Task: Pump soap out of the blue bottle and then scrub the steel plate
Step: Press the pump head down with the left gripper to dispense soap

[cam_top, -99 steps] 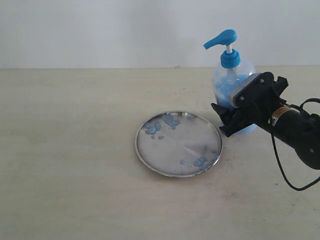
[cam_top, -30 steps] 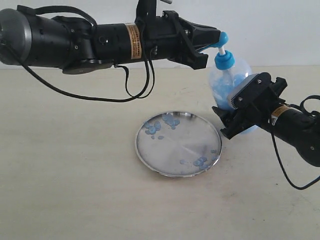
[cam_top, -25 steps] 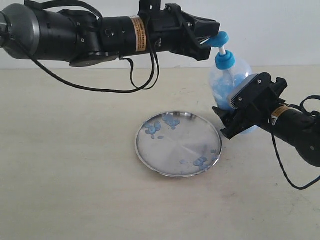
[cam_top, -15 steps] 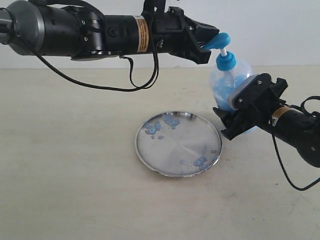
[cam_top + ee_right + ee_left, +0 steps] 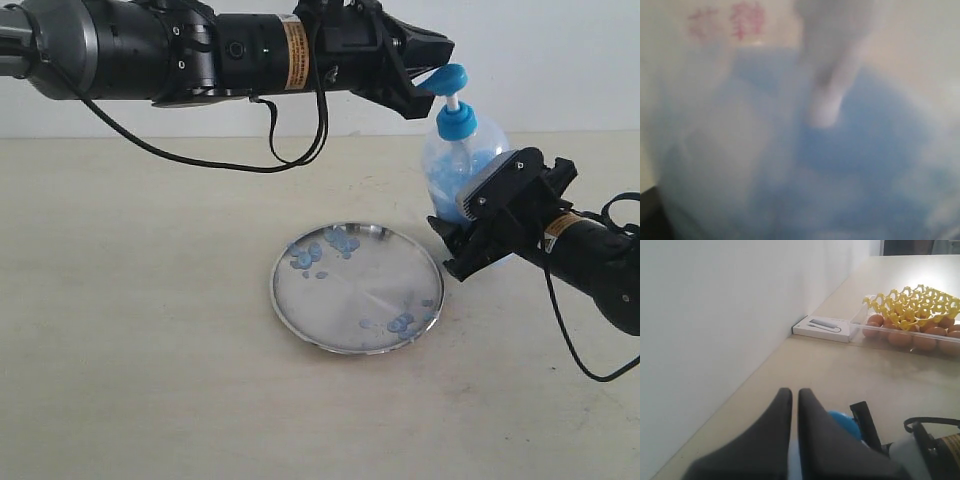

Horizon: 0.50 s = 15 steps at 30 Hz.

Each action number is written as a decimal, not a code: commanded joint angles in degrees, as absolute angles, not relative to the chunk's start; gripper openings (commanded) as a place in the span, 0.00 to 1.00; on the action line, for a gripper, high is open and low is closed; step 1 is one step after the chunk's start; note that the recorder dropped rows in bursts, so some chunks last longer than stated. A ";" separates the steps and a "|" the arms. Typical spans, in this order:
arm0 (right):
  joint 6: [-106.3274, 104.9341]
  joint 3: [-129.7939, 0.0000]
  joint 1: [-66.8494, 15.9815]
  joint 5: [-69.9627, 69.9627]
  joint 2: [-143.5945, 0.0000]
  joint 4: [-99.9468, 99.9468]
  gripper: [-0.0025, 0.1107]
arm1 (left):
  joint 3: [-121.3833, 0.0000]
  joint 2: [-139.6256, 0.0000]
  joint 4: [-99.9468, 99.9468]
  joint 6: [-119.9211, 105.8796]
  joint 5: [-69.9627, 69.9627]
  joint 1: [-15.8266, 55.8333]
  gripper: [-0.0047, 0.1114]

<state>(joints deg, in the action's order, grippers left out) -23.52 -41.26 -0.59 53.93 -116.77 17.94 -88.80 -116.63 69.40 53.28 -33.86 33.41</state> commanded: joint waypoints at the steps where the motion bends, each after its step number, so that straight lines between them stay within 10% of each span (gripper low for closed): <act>1: -23.90 -40.70 -0.56 49.02 -117.85 18.47 0.02 | -89.36 -116.39 70.10 53.14 -34.90 34.04 0.08; 15: -23.90 -40.70 -0.56 49.02 -117.85 18.47 0.02 | -89.36 -116.39 73.80 57.36 -34.90 34.04 0.08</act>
